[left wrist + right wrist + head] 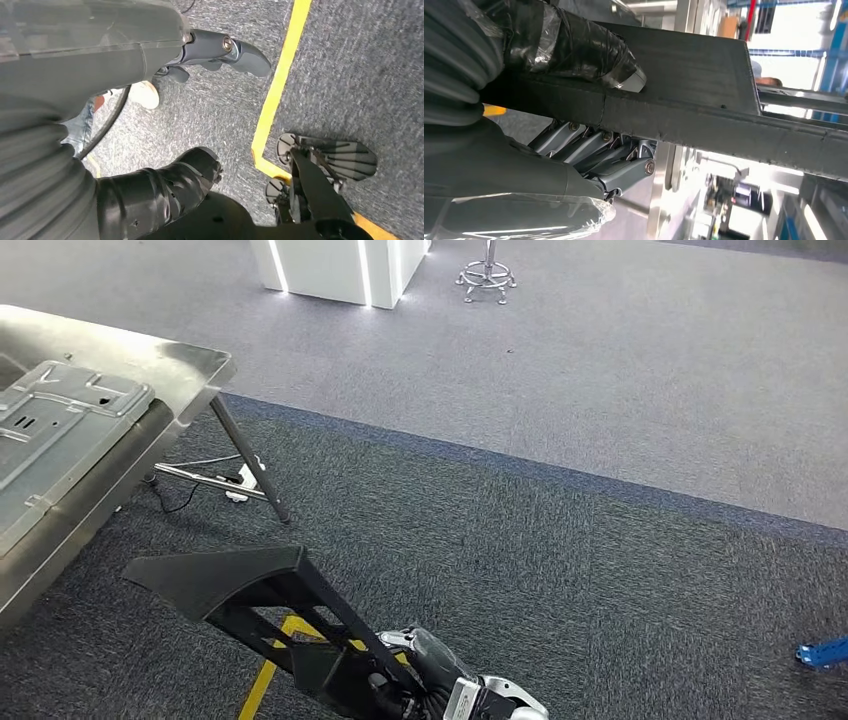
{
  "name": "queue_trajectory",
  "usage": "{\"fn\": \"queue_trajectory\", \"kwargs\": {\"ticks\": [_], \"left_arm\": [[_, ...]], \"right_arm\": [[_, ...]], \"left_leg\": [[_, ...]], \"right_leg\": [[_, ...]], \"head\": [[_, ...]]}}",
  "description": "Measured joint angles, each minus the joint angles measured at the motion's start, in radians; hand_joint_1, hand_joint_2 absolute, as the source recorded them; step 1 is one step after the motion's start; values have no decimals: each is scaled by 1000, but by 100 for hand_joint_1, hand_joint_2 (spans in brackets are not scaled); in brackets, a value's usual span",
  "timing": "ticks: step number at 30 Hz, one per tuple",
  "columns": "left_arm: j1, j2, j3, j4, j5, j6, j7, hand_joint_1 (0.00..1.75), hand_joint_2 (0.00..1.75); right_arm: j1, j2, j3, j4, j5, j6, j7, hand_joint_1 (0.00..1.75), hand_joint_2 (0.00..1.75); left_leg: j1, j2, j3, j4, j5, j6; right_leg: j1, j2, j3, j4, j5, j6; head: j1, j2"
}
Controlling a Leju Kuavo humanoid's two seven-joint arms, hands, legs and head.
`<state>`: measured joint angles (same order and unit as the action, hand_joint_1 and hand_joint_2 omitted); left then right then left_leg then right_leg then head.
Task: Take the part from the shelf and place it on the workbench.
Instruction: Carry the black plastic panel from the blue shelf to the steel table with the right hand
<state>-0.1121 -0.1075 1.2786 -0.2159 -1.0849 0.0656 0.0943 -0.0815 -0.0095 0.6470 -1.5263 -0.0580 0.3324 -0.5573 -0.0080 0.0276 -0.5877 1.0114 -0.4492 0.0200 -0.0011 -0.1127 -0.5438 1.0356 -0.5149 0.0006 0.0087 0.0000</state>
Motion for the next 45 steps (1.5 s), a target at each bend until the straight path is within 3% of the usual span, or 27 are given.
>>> {"fn": "queue_trajectory", "kwargs": {"ticks": [2,4,5,6,7,8,10,12,13,15,17,19,21,22,23,26,28,30,31,33,35,36,37,39,41,43,45], "left_arm": [[0,-1,0,0,0,0,-2,0,175],[-4,-1,0,0,0,0,-4,0,175],[-6,-1,0,0,0,0,-5,0,175],[-7,-2,0,0,0,0,-7,0,175],[-7,-2,0,0,0,0,-8,0,175],[-7,-2,0,0,1,0,-9,0,175],[-7,-3,0,0,1,-1,-12,0,175],[-9,-5,0,0,1,-2,-15,0,175],[-10,-6,0,0,1,-2,-17,0,175],[-7,-6,0,0,1,-3,-20,0,175],[-6,-6,0,0,1,-3,-21,0,175],[-8,-7,0,0,1,-3,-22,0,175],[-10,-9,0,0,1,-3,-23,0,175],[-8,-9,0,0,1,-3,-22,0,175],[-6,-9,0,0,1,-3,-22,0,175],[-4,-9,0,0,0,-2,-20,0,175],[-6,-9,0,0,0,-1,-18,0,175],[-5,-9,0,0,0,0,-14,0,175],[-4,-9,0,0,-1,0,-13,0,175],[-3,-9,0,0,-1,2,-10,0,175],[-5,-9,0,0,-2,2,-8,0,175],[-6,-9,0,0,-2,2,-8,0,175],[-6,-9,0,0,-2,2,-7,0,175],[-5,-9,0,0,-3,2,-6,0,175],[-5,-10,0,0,-4,2,-5,0,175],[-6,-10,0,0,-5,2,-4,0,175],[-5,-10,0,0,-5,2,-4,0,175]], "right_arm": [[-5,0,0,0,-1,1,-2,173,175],[-6,-2,-1,2,-2,2,-5,173,175],[-6,-4,-1,3,-2,3,-5,173,175],[-6,-6,-1,5,-2,5,-5,173,175],[-6,-8,-2,6,-2,7,-5,173,175],[-7,-9,-2,7,-2,11,-5,173,175],[-10,-10,-2,7,-2,15,-5,173,175],[-12,-11,-2,8,-2,18,-6,173,175],[-12,-11,-2,8,-2,18,-6,173,175],[-14,-12,-3,8,-3,18,-7,173,175],[-17,-11,-3,7,-3,20,-8,173,175],[-17,-11,-3,7,-4,21,-8,173,175],[-16,-12,-4,8,-4,23,-8,173,175],[-16,-12,-4,8,-5,25,-8,173,175],[-16,-13,-4,8,-5,28,-9,173,175],[-16,-13,-6,8,-7,37,-9,173,175],[-16,-13,-8,8,-10,39,-10,173,175],[-17,-13,-9,8,-12,43,-10,173,175],[-17,-13,-9,9,-12,47,-10,173,175],[-17,-13,-11,10,-14,52,-13,173,175],[-14,-15,-13,13,-16,55,-16,173,175],[-12,-16,-14,16,-16,55,-17,173,175],[-10,-16,-15,19,-16,56,-17,173,175],[-9,-16,-16,22,-18,58,-18,173,175],[-10,-16,-17,23,-19,63,-20,173,175],[-11,-17,-18,23,-20,68,-20,173,175],[-11,-16,-18,23,-22,72,-21,173,175]], "left_leg": [[6,-18,11,-13,6,13],[9,-37,13,-16,7,22],[9,-49,13,-15,6,23],[8,-63,13,-13,5,23],[8,-76,14,-10,3,22],[8,-91,14,-5,0,20],[9,-115,11,9,-8,13],[12,-138,0,18,-12,2],[15,-148,-5,19,-11,-5],[19,-159,-9,17,-9,-18],[16,-115,-24,51,-29,-28],[17,-56,-75,155,-82,-36],[22,-39,-135,264,-119,-44],[23,-35,-143,277,-112,-46],[24,-31,-131,251,-88,-47],[17,13,-35,62,-1,-34],[7,28,-11,10,6,-20],[6,9,-9,5,8,-7],[8,0,-5,-1,10,-1],[14,-17,3,-12,15,12],[13,-36,4,-12,14,19],[12,-48,5,-11,13,20],[12,-60,5,-9,12,21],[13,-87,6,-1,7,18],[13,-110,2,12,0,11],[15,-131,-7,19,-2,0],[18,-150,-13,16,1,-14]], "right_leg": [[-3,41,-18,50,-34,8],[-7,93,-77,169,-93,11],[-8,104,-109,226,-112,11],[-9,108,-129,257,-113,12],[-9,111,-134,253,-93,13],[-10,115,-120,213,-56,12],[-14,157,-72,91,10,9],[-15,197,-47,26,28,7],[-13,202,-47,23,26,6],[-12,181,-40,14,30,-3],[-16,153,-28,-1,33,-15],[-14,122,-20,-7,31,-24],[-11,91,-18,-7,27,-27],[-10,78,-16,-7,24,-27],[-10,67,-14,-7,22,-25],[-8,38,-1,-7,11,-15],[-5,21,3,-7,6,-5],[-4,8,8,-9,1,6],[-6,17,10,-3,-5,11],[-10,61,-17,61,-45,18],[-12,101,-83,191,-102,21],[-12,107,-115,244,-116,22],[-12,110,-134,268,-111,22],[-14,117,-119,202,-44,21],[-18,159,-71,76,21,18],[-18,194,-50,20,36,16],[-16,183,-47,14,36,10]], "head": [[1,0],[3,0],[3,0],[3,0],[3,0],[3,0],[3,0],[3,0],[3,0],[3,0],[1,0],[-1,0],[-1,0],[-1,0],[-1,0],[-1,0],[0,0],[0,0],[0,0],[1,0],[2,0],[2,0],[2,0],[2,0],[2,0],[2,0],[2,0]]}}
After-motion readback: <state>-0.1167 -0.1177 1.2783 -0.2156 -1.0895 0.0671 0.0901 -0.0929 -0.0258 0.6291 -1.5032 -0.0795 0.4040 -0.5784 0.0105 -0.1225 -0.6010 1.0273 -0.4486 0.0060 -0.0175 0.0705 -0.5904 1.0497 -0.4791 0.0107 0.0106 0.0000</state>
